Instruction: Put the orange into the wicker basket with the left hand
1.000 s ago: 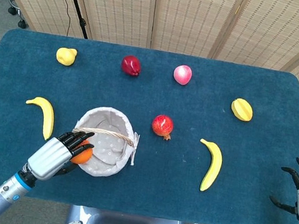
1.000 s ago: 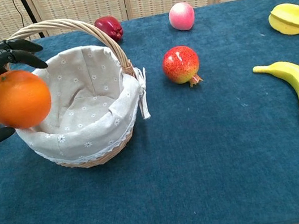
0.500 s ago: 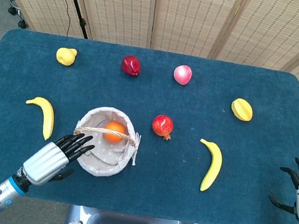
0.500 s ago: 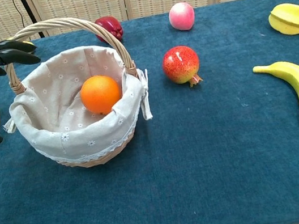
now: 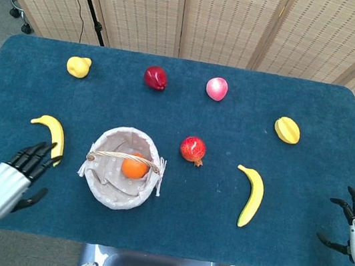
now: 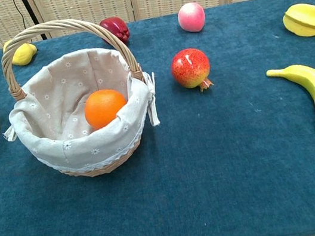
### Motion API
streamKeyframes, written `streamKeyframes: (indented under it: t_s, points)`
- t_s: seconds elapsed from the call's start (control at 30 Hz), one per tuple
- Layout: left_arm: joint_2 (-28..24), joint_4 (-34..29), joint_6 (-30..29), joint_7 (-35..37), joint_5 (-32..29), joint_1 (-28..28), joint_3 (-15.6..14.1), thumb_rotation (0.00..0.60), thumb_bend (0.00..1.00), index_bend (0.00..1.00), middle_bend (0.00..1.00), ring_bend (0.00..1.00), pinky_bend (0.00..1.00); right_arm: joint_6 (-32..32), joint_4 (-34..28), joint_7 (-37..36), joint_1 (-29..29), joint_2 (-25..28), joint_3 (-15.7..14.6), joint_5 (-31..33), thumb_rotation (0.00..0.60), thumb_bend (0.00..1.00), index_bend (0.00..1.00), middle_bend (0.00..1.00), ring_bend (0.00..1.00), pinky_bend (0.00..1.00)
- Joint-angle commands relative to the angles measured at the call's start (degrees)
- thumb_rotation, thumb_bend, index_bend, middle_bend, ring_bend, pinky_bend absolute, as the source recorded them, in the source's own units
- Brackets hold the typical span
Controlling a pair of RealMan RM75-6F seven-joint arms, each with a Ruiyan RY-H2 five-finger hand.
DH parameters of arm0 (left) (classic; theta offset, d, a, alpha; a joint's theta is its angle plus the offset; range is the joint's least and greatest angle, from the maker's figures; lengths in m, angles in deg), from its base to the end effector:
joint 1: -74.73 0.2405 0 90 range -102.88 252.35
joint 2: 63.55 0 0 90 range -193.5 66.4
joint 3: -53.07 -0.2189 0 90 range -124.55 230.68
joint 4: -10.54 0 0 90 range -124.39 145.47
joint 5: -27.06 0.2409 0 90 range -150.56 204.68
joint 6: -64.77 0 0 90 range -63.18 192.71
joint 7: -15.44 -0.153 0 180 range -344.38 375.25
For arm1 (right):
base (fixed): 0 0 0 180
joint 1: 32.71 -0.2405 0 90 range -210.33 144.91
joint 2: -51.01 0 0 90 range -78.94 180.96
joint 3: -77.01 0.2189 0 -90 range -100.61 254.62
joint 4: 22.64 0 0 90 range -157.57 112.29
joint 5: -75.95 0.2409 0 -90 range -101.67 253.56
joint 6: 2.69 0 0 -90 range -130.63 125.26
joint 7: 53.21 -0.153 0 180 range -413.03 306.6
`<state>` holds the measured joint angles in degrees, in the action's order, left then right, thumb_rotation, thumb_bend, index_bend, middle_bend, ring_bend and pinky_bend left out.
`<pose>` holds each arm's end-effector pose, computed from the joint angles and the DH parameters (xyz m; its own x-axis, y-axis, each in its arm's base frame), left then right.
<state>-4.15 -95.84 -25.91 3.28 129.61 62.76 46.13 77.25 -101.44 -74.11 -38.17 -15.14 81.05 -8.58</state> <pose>-0.1932 0.1653 0.0979 0.4405 -0.0284 0.8973 0.8256 -0.3798 -0.4173 -0.3435 -0.2015 0.1284 0.2321 -0.0376 0.9720 -0.9712 0.0469 0.2337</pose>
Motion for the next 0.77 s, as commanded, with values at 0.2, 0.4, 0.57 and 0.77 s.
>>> streamKeyframes:
  t_s: [0.2,0.4,0.57,0.77]
  points:
    - [0.01,9.79,-4.10,8.50,-11.94,4.52,5.47,0.600,0.32,0.14,0.02,0.04,0.17,2.69,-3.03,1.82,0.43,0.99,-1.01,-3.16,0.600,0.00,0.24,0.01,0.03,0.02]
    - [2.48,17.50,-0.38,13.21,-18.40,3.52,9.16,0.600,0.32,0.14,0.02,0.04,0.17,4.33,-5.51,4.26,0.56,1.48,-2.18,-6.16,0.600,0.00,0.24,0.01,0.03,0.02]
    - [4.17,20.69,0.02,14.12,-19.86,3.52,10.74,0.600,0.32,0.14,0.02,0.04,0.17,4.34,-6.57,5.07,0.15,1.55,-2.65,-7.32,0.600,0.00,0.24,0.01,0.03,0.02]
    - [5.67,22.31,0.02,15.81,-19.84,3.82,11.48,0.600,0.32,0.15,0.02,0.04,0.17,3.59,-7.26,6.43,-0.83,1.11,-2.81,-8.15,0.600,0.00,0.24,0.01,0.03,0.02]
